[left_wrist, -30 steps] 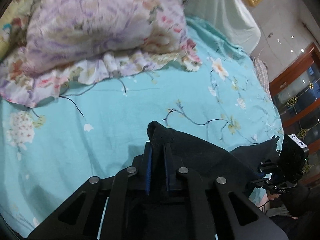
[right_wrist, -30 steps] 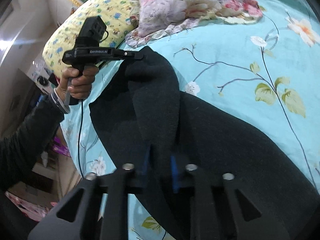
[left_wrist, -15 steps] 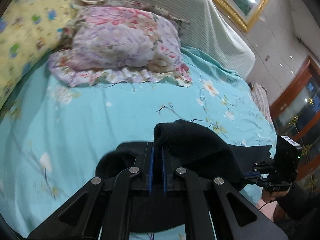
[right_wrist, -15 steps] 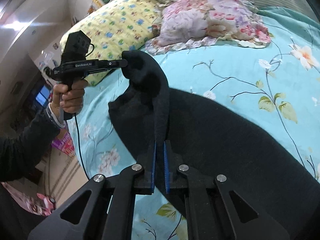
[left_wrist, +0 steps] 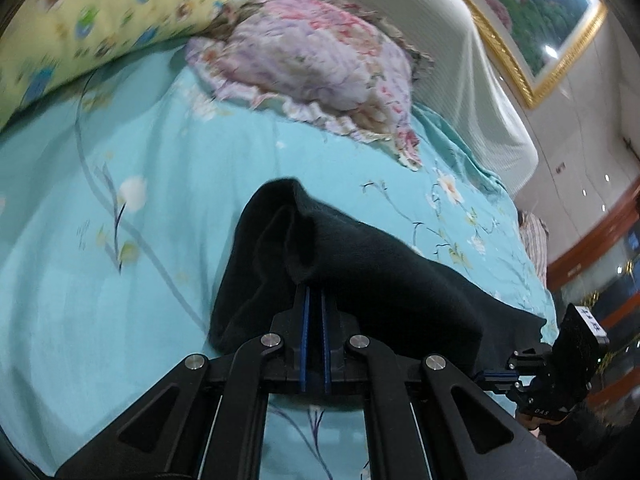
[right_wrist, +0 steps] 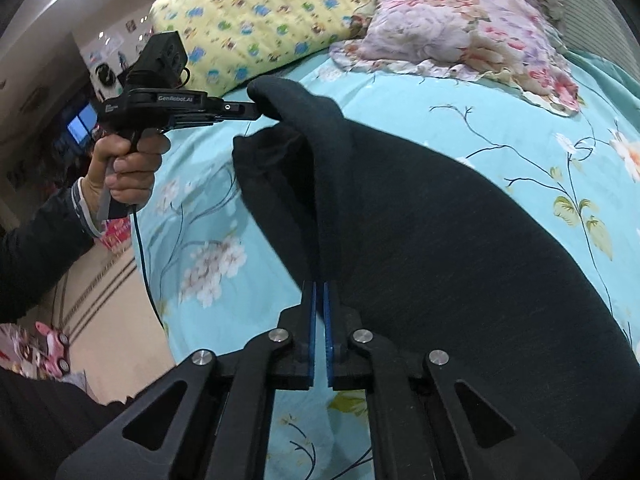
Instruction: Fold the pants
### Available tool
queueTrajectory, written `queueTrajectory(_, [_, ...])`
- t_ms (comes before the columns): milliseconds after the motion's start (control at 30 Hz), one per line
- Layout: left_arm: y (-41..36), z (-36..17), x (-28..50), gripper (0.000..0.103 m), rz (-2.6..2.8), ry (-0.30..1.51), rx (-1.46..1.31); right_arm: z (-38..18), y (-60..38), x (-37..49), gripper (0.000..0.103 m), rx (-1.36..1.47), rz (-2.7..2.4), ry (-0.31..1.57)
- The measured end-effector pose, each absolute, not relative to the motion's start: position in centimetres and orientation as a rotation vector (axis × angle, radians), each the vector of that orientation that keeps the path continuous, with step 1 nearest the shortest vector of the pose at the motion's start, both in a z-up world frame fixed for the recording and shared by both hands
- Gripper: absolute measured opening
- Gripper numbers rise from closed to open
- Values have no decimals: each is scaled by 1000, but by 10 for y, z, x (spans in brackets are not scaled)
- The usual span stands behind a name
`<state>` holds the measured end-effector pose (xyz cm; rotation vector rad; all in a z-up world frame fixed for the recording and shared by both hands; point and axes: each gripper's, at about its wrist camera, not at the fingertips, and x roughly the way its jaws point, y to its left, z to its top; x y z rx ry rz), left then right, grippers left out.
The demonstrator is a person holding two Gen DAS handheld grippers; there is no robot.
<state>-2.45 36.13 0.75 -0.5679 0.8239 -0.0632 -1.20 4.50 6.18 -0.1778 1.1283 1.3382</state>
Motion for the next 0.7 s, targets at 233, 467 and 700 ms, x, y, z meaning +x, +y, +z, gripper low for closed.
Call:
queueTrajectory(233, [369, -1, -47, 5, -25, 811, -680, 65, 40, -9, 5, -140, 1301, 1146])
queueTrajectory(467, [361, 6, -69, 28, 27, 775, -784, 65, 32, 6, 57, -50, 1236, 1171])
queueTrajectory(700, [340, 24, -71, 48, 128, 759, -767, 68, 24, 18, 57, 77, 1223, 1184])
